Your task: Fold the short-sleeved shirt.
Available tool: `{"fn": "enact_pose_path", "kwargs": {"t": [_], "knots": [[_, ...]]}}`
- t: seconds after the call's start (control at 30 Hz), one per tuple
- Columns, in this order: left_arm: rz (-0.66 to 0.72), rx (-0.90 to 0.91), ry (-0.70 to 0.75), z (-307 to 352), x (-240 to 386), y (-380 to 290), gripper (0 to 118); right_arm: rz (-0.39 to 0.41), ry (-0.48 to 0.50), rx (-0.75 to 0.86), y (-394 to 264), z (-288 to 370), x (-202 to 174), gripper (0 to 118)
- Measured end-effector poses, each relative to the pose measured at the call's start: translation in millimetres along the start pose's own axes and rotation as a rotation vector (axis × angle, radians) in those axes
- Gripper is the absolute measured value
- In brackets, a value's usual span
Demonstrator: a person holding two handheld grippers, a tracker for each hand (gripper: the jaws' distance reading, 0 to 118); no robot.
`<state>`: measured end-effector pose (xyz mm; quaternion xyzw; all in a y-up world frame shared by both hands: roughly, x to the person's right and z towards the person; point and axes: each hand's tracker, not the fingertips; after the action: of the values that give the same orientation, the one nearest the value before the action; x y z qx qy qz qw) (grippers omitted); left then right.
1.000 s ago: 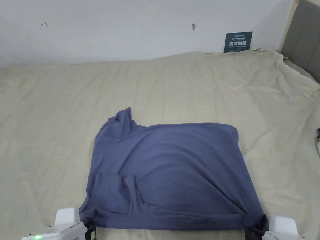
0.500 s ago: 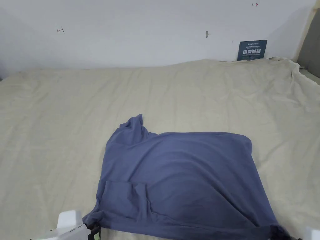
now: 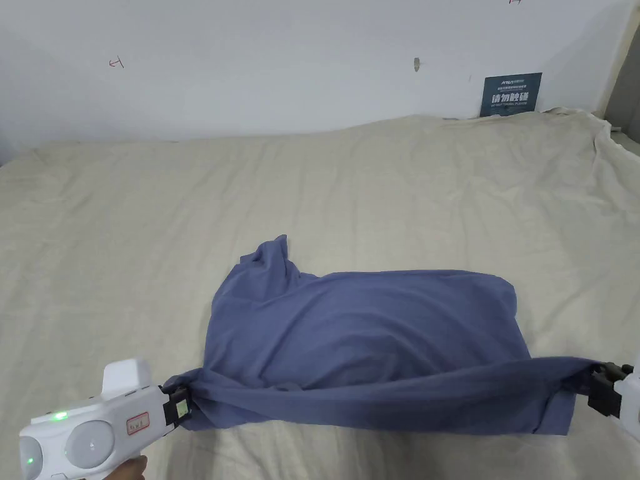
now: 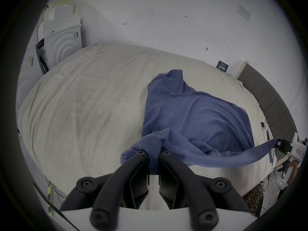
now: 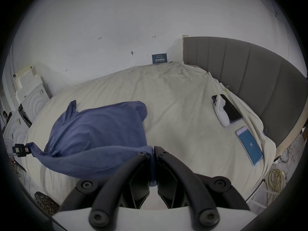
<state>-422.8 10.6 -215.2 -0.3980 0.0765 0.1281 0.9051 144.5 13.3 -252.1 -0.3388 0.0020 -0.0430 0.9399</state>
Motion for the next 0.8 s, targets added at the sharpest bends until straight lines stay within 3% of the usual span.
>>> {"fn": "enact_pose_path", "kwargs": {"t": [0.27, 0.43, 0.67, 0.73, 0.8], "knots": [[0.025, -0.083, 0.011, -71.8, 1.0, 37.2, 8, 0.016, -0.035, -0.094, 17.0, -72.7, -13.8, 3], [-0.035, -0.147, 0.051, -119.1, 7.2, 46.0, 8, 0.049, -0.071, -0.173, 14.1, -114.3, -23.5, 3], [-0.036, -0.224, 0.076, -149.1, 13.3, 46.8, 8, 0.038, -0.107, -0.263, 1.1, -152.2, -23.1, 3], [-0.022, -0.211, 0.074, -146.0, 12.8, 46.2, 10, 0.036, -0.114, -0.269, -4.7, -151.8, -23.8, 4], [-0.019, -0.207, 0.071, -143.6, 12.3, 45.9, 20, 0.039, -0.116, -0.252, -4.7, -147.3, -24.9, 6]]}}
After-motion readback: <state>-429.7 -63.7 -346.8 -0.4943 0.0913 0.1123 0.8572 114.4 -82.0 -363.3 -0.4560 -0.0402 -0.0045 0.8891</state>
